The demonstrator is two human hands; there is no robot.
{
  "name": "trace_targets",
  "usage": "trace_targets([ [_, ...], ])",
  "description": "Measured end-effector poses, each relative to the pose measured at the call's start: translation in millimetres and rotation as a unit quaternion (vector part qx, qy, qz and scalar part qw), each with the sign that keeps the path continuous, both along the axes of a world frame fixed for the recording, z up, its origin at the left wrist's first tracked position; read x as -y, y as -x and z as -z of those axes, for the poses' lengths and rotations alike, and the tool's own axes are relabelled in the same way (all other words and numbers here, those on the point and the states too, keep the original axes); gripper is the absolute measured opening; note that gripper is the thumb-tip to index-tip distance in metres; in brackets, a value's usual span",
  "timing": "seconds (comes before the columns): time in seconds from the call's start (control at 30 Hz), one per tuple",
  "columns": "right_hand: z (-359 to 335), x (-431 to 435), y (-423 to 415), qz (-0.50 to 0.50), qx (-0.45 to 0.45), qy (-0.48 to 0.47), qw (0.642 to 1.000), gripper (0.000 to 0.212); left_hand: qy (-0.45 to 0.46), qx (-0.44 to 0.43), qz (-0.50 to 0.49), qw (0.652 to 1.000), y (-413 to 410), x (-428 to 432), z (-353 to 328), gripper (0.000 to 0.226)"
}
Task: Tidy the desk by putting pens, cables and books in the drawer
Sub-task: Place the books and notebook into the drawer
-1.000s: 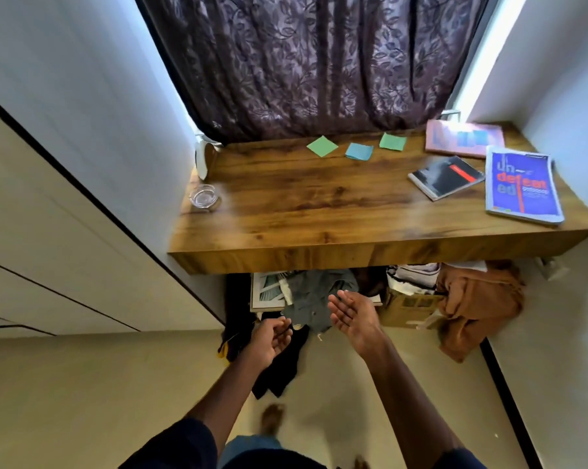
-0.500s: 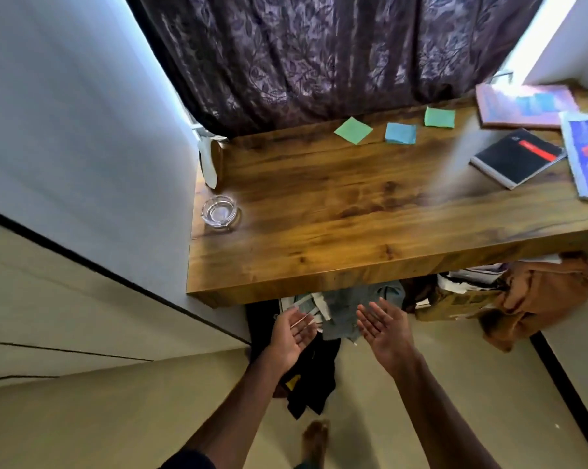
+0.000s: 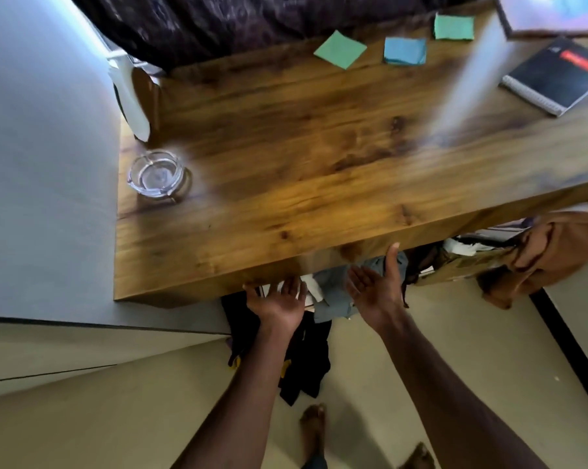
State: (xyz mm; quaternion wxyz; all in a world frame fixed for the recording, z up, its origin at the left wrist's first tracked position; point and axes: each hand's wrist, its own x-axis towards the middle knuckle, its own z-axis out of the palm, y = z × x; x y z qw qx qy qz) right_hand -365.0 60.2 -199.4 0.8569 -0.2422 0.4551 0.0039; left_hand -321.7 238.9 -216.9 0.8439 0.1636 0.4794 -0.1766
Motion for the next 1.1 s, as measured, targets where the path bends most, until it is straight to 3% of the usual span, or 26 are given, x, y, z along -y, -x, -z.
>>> trace_targets([
  [0.07, 7, 4, -8, -0.010, 0.021, 0.001, 1.000, 0.114, 0.014, 0.008, -0.032, 0.999, -7, 4, 9, 0.081],
  [0.2, 20, 9, -12, 0.005, 0.054, 0.006, 0.999, 0.101, 0.020, 0.042, -0.047, 0.998, -4, 9, 18, 0.081],
  [0.4, 24, 4, 10, 0.055, 0.058, -0.017, 0.997, 0.114, 0.012, 0.068, -0.041, 0.997, 18, 4, 16, 0.088],
  [0.67, 26, 7, 77, 0.029, 0.107, 0.014, 0.994, 0.066, 0.004, 0.037, -0.044, 0.998, 83, 3, 13, 0.089],
  [0.73, 18, 7, 92, 0.007, 0.082, 0.041, 0.996, 0.077, -0.022, 0.034, 0.017, 0.999, 99, 4, 1, 0.081],
  [0.77, 11, 6, 101, -0.005, 0.054, 0.064, 0.996, 0.074, -0.075, 0.037, 0.099, 0.992, 112, 6, -10, 0.073],
  [0.8, 5, 2, 111, -0.016, 0.024, 0.112, 0.993, 0.061, -0.172, 0.059, 0.214, 0.960, 126, 10, -24, 0.061],
  [0.83, -5, -2, 122, -0.027, 0.003, 0.195, 0.981, 0.044, -0.307, 0.110, 0.330, 0.886, 143, 14, -38, 0.047],
  [0.87, -14, -5, 130, -0.046, 0.006, 0.306, 0.951, 0.033, -0.458, 0.201, 0.414, 0.761, 159, 15, -47, 0.037],
  [0.9, -23, -7, 134, -0.072, 0.041, 0.441, 0.894, 0.027, -0.582, 0.307, 0.448, 0.605, 171, 15, -53, 0.035],
  [0.93, -31, -7, 136, -0.109, 0.093, 0.574, 0.807, 0.021, -0.658, 0.399, 0.441, 0.463, 176, 14, -57, 0.039],
  [0.97, -36, -6, 133, -0.156, 0.137, 0.677, 0.706, 0.015, -0.700, 0.457, 0.416, 0.358, 171, 13, -60, 0.044],
  [1.0, -40, -3, 126, -0.205, 0.158, 0.754, 0.604, 0.018, -0.725, 0.482, 0.392, 0.296, 160, 12, -63, 0.047],
  [1.03, -41, 2, 117, -0.258, 0.159, 0.799, 0.519, 0.030, -0.743, 0.480, 0.387, 0.261, 147, 13, -66, 0.050],
  [1.1, -43, 11, 101, -0.335, 0.123, 0.839, 0.411, 0.045, -0.763, 0.428, 0.438, 0.206, 119, 13, -72, 0.051],
])
